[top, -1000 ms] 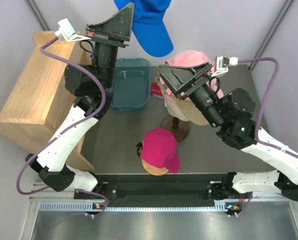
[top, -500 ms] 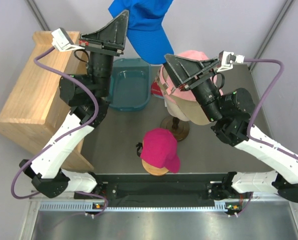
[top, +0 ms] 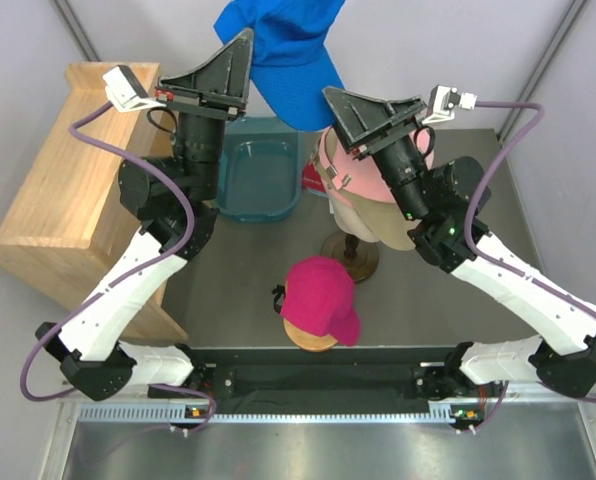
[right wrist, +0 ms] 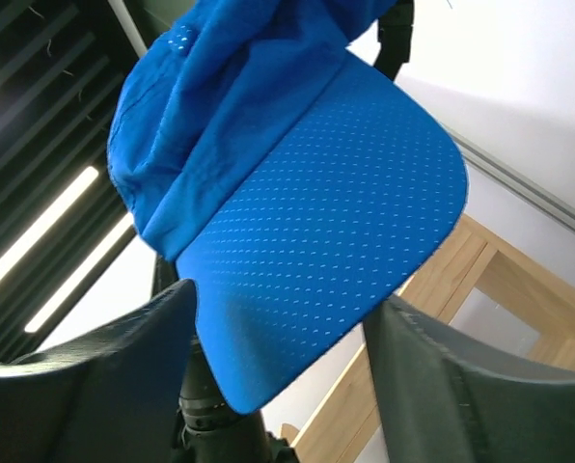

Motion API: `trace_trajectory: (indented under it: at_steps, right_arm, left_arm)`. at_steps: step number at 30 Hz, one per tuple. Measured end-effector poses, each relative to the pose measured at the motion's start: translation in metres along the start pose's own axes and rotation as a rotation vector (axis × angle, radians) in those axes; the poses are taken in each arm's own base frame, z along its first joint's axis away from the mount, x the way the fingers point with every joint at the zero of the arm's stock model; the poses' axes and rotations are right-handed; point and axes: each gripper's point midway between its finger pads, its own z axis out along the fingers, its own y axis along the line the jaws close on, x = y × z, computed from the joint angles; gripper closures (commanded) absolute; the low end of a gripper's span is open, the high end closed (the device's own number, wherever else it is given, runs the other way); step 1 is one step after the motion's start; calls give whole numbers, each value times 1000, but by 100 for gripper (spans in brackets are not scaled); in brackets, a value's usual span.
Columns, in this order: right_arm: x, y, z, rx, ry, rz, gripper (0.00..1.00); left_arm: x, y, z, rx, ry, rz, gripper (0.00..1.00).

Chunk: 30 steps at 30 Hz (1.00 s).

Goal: Stack the hats

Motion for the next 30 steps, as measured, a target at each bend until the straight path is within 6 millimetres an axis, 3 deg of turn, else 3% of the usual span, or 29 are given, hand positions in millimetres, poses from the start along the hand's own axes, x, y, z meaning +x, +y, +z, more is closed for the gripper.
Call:
trace_trajectory:
  at_steps: [2, 3, 4, 6, 7, 9, 11, 12, 13, 16, 19, 22, 25, 30]
  right_arm:
    - [0, -1, 3, -2, -1, 5, 58]
    - [-1, -1, 4, -4, -4, 11, 72]
    - [-3, 0, 4, -10, -9, 20, 79]
    - [-9, 10, 5, -45, -25, 57, 97]
    - [-12, 17, 5, -65, -35, 66, 100]
    - [-21, 33, 4, -110, -54, 93, 100]
    - [-24, 37, 1, -116, -58, 90, 100]
    - [-25, 36, 1, -110, -57, 88, 100]
    - [-24, 35, 1, -103, -54, 86, 100]
    - [-28, 36, 1, -86, -55, 74, 100]
    - [-33, 39, -3, -45, -40, 48, 100]
    - [-41, 47, -10, 8, -14, 16, 100]
    - [-49, 58, -18, 56, 11, -2, 100]
    - [-50, 54, -38, 135, 59, -10, 100]
  left_arm:
    - [0, 0, -1, 3, -3, -5, 100]
    - [-1, 0, -3, 4, -4, -8, 100]
    - [-2, -1, -4, 6, -5, -11, 100]
    - [-3, 4, -8, -8, -9, -3, 100]
    - [-3, 7, -10, -17, -11, 1, 100]
    - [-1, 17, -15, -40, -5, 19, 100]
    - [3, 20, -17, -45, 6, 32, 75]
    - [4, 20, -17, -42, 12, 41, 51]
    - [4, 20, -18, -43, 20, 67, 39]
    - [7, 26, -24, -68, 66, 173, 17]
    - [0, 33, -36, -120, 102, 324, 7]
    - [-26, 32, -53, -173, 89, 488, 6]
    - [-64, 15, -66, -193, 25, 636, 6]
    - [-103, -17, -71, -165, -54, 763, 6]
